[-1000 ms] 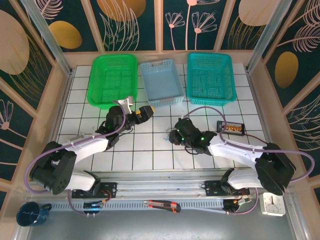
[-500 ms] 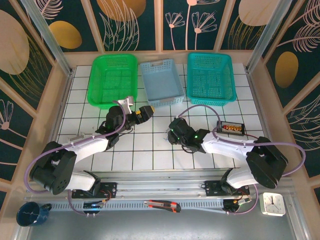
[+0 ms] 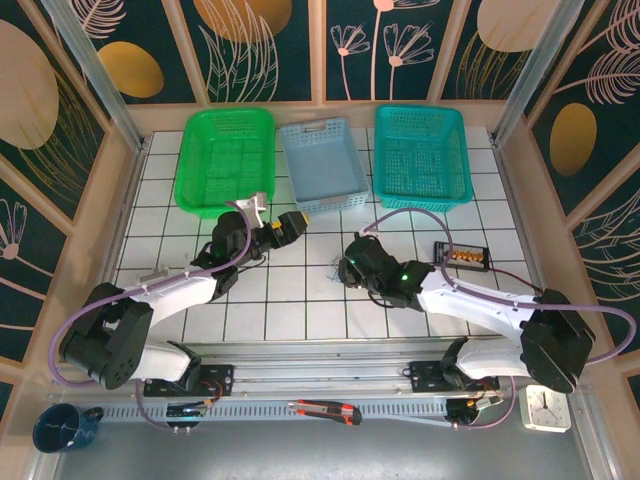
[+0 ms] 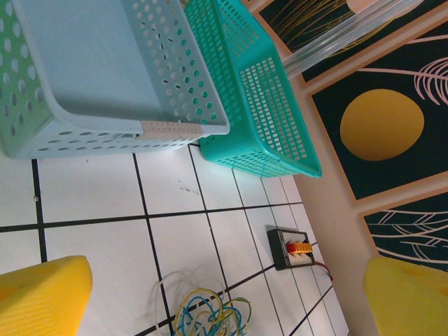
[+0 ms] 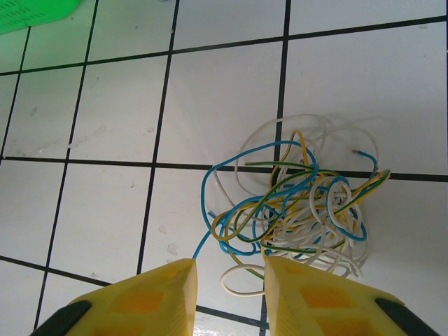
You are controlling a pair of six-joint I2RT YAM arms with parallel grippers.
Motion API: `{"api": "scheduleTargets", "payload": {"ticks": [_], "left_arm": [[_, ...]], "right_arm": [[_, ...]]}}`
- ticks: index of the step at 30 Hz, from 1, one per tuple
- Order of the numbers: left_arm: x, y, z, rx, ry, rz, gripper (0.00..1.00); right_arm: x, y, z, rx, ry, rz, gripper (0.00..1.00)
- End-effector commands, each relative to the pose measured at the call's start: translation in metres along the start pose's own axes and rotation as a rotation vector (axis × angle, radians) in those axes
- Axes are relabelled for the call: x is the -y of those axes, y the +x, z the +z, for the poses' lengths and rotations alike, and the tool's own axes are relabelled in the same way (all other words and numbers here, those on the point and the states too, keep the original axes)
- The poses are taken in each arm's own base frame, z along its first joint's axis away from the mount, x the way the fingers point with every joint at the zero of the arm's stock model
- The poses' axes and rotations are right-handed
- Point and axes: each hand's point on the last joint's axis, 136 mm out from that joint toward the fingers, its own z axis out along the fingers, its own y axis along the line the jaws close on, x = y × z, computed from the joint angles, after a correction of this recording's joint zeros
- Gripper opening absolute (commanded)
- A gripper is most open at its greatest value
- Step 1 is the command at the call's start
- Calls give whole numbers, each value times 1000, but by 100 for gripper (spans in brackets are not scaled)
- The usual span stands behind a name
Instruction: Untangle the cables
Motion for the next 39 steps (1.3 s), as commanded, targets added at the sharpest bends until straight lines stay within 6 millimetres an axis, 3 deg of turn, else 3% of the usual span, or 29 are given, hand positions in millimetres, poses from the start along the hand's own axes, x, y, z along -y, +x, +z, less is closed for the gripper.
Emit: {"api": "scheduleTargets", "payload": {"ticks": [1, 13, 25, 39], "left_arm": [[4, -1, 0, 4, 18, -5, 99], [3, -2, 0, 8, 15, -8, 99], [3, 0, 0, 4, 18, -13, 99], [4, -1, 2, 2, 22, -11, 99]], "right_arm": [[4, 10, 2, -18, 17, -8, 29], [-2, 29, 28, -86, 56, -77, 26], [0, 25, 41, -78, 110, -116, 26], [-15, -1, 13, -4, 29, -55, 44]]}}
